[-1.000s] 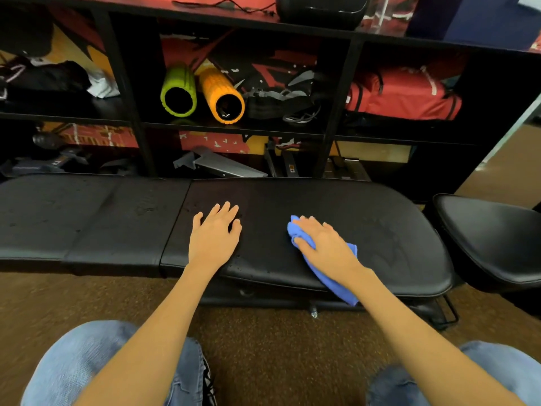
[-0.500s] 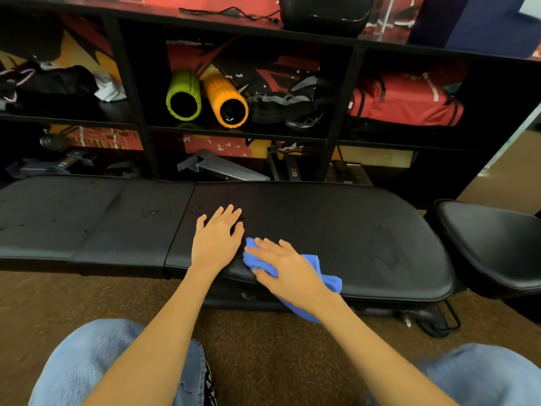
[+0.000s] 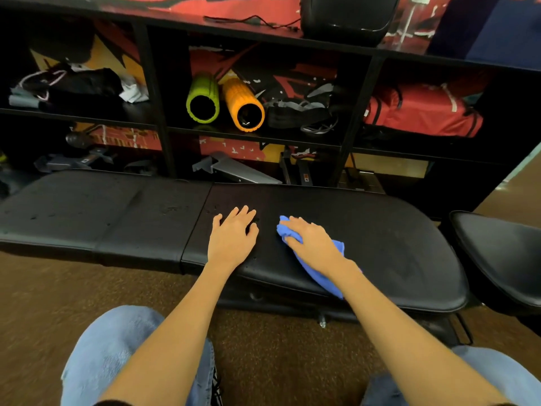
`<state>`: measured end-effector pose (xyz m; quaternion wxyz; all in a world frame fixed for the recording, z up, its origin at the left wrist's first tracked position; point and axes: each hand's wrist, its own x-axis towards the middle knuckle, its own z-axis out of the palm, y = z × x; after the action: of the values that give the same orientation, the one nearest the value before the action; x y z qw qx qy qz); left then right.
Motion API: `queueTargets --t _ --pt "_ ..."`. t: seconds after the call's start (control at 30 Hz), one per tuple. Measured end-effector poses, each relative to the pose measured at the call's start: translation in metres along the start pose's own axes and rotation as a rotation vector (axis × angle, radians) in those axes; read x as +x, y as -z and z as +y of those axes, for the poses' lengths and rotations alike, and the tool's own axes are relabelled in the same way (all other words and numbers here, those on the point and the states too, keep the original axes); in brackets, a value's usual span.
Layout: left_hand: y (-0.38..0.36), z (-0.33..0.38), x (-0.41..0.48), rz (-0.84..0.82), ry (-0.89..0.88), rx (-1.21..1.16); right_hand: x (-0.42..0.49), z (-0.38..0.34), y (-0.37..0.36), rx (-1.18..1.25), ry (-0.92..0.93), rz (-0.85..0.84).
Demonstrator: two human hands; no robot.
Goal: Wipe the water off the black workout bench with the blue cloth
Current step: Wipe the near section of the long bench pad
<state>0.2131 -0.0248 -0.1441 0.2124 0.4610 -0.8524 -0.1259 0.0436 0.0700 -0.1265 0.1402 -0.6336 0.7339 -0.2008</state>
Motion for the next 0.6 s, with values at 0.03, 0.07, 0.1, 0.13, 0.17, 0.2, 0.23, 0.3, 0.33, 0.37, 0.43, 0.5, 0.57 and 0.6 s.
queueTargets --t 0.03,0.07,0.1,0.13,0.17,0.2,0.23,0.3,0.33,0.37,0.43,0.5,0.57,0.6 --pt "0.0 0.001 -0.001 -0.003 -0.001 0.003 0.005 -0.006 -0.005 -0.017 -0.016 0.03" --pt "0.001 0.001 -0.001 -0.008 0.0 0.004 0.006 -0.015 -0.009 -0.035 -0.017 0.056" --pt "0.001 0.0 -0.002 -0.015 0.002 0.005 0.003 -0.025 -0.012 -0.046 0.005 0.073" --pt "0.001 0.0 -0.003 -0.02 0.002 0.006 -0.002 -0.033 -0.015 -0.054 0.052 0.08" --pt "0.001 -0.001 -0.003 -0.024 0.0 0.005 -0.011 -0.039 -0.019 -0.055 0.102 0.074" --pt "0.001 -0.001 -0.003 -0.025 -0.003 0.004 -0.02 -0.044 -0.021 -0.047 0.142 0.063" --pt "0.002 -0.001 -0.002 -0.025 -0.005 0.003 -0.03 -0.046 -0.023 -0.038 0.173 0.053" --pt "0.003 0.0 -0.001 -0.027 -0.007 -0.001 -0.042 -0.044 -0.026 -0.027 0.214 0.034" --pt "0.004 -0.001 -0.002 -0.028 -0.006 -0.007 -0.045 -0.041 -0.026 -0.023 0.231 0.022" --pt "0.004 -0.001 -0.002 -0.03 -0.005 -0.015 -0.046 -0.037 -0.026 -0.018 0.247 0.007" --pt "0.004 -0.001 -0.003 -0.038 -0.003 -0.03 -0.044 -0.032 -0.022 0.003 0.256 -0.027" --pt "0.005 -0.001 -0.003 -0.042 -0.001 -0.034 -0.035 -0.026 -0.016 0.006 0.231 -0.047" --pt "0.006 0.001 -0.003 -0.036 -0.005 -0.035 -0.022 -0.021 -0.009 0.0 0.182 -0.044" --pt "0.006 0.001 -0.003 -0.033 -0.008 -0.037 -0.015 -0.018 -0.005 0.003 0.156 -0.035"
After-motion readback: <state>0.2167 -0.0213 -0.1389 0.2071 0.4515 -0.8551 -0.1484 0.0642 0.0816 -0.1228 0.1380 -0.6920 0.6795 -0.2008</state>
